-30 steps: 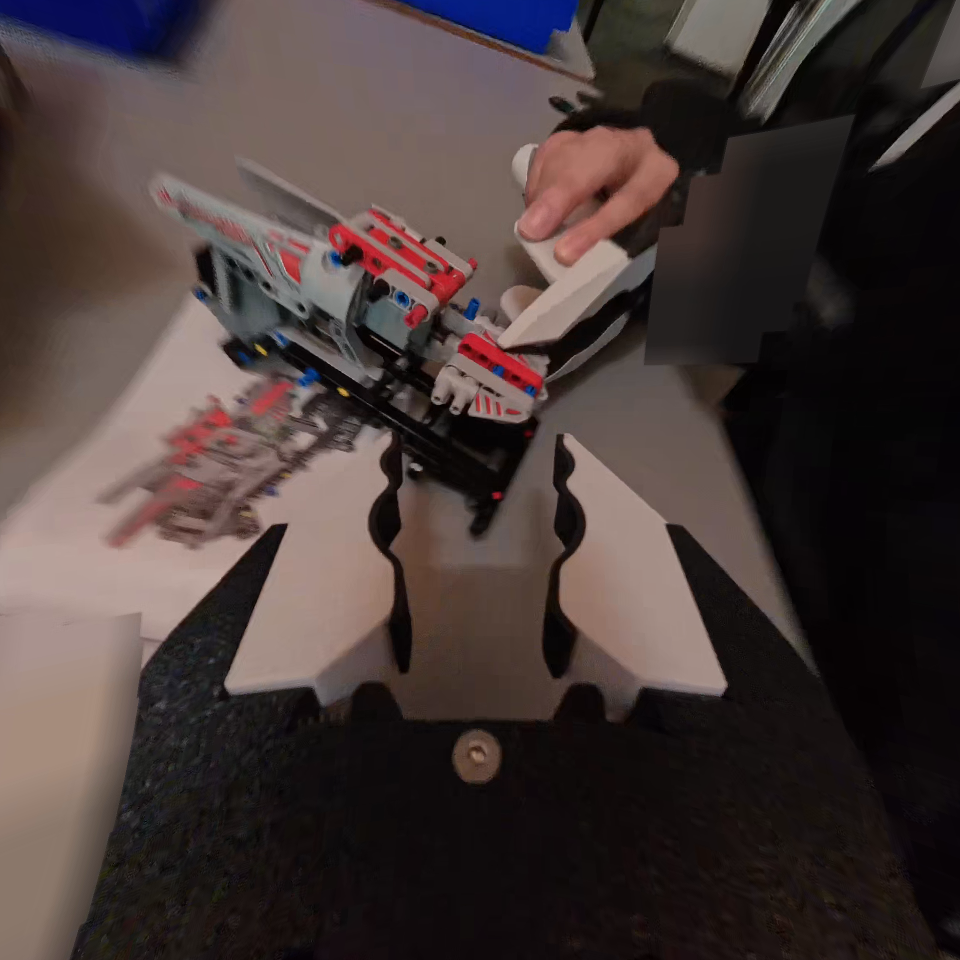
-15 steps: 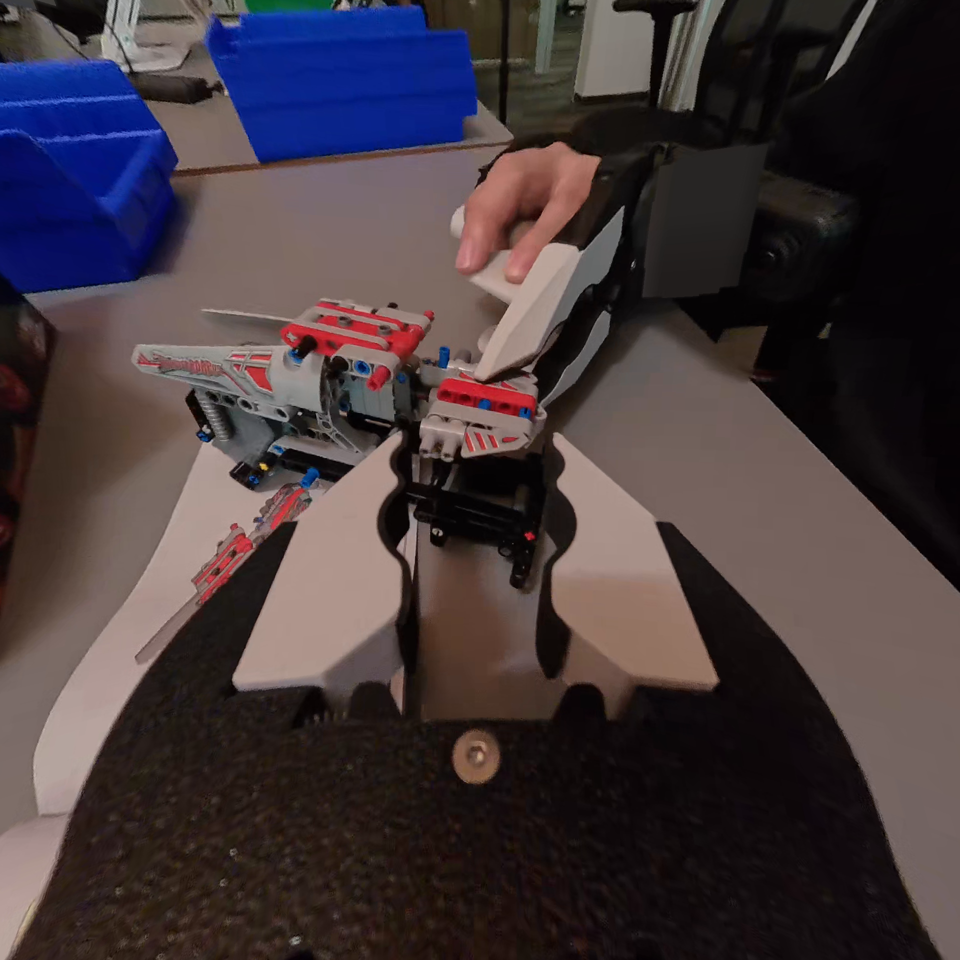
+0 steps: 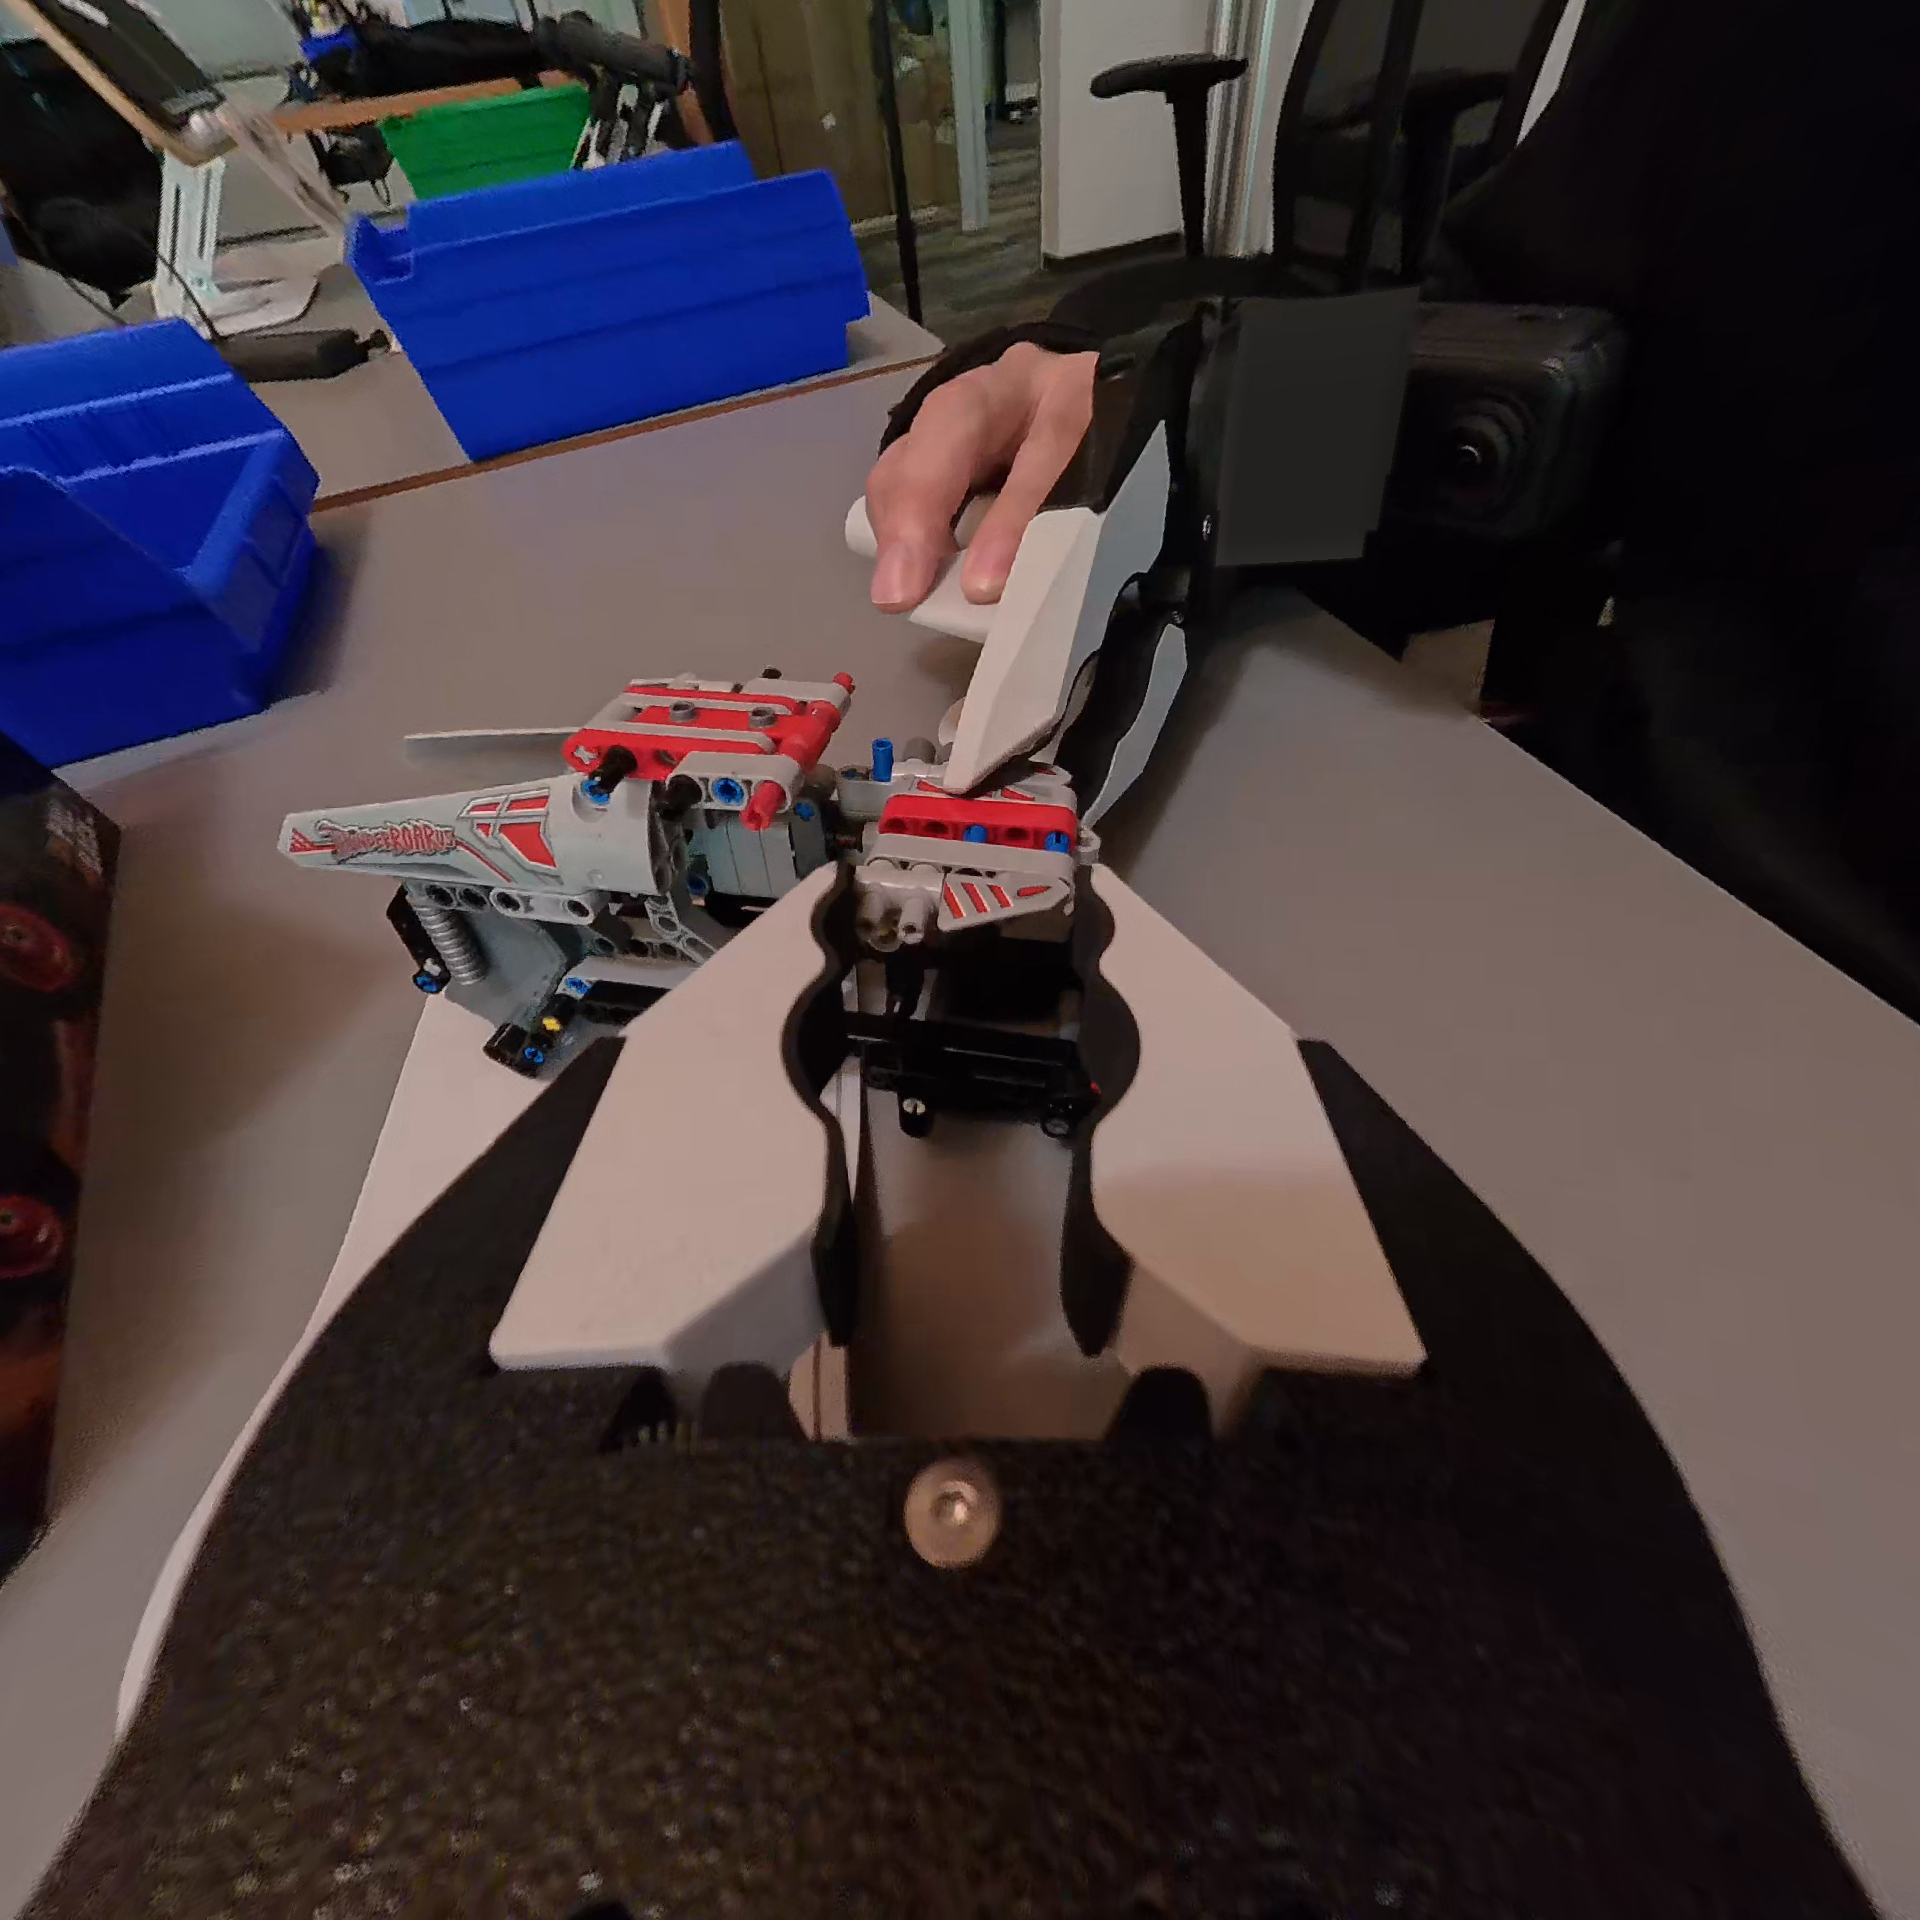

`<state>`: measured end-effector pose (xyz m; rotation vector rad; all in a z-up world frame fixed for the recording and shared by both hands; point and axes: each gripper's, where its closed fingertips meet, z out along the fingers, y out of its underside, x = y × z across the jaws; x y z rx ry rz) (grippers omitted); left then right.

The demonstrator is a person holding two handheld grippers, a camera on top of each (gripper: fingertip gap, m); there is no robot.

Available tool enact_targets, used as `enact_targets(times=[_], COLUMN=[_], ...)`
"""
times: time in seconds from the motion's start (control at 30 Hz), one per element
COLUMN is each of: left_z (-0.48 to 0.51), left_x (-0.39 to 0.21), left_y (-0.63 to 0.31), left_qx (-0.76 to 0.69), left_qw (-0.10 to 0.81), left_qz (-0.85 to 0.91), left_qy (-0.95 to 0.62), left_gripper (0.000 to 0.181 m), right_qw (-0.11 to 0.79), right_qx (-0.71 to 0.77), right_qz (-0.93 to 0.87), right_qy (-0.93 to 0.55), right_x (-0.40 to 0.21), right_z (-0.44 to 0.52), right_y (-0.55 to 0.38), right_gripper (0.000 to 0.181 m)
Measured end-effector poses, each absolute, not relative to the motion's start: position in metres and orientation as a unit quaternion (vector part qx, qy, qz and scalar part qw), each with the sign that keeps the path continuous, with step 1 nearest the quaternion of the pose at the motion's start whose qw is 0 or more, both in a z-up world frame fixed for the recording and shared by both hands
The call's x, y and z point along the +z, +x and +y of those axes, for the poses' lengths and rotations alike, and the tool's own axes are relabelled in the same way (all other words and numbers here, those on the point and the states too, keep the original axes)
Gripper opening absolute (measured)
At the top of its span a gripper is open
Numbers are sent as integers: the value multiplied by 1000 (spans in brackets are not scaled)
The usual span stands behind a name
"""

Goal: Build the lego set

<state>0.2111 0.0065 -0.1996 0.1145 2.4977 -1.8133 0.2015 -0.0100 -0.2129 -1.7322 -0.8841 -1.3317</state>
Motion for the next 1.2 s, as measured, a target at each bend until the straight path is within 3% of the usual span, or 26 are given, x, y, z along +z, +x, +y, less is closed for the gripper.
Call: enact_targets(times=[0.27,0.37,0.53,0.9,1.2], left_z=[7,7,7,2,3], left_x=[-201,-201,-202,-206,-201], left_y=[211,214,211,203,203], left_qx=[-603,-603,-602,-589,-604], left_qw=[41,1,33,-45,25], left_qz=[796,798,797,806,796], left_qy=[41,-6,29,-34,27], left_gripper=[39,39,39,39,39], right_qw=[385,377,384,373,381], right_qx=[-518,-526,-518,-531,-529], right_qz=[-343,-344,-344,-355,-353], right_qy=[-682,-681,-682,-673,-672], right_x=[-213,-212,-213,-213,-213], right_z=[-8,-8,-6,-9,-7], right_y=[201,203,200,193,191], right_gripper=[28,28,28,27,28])
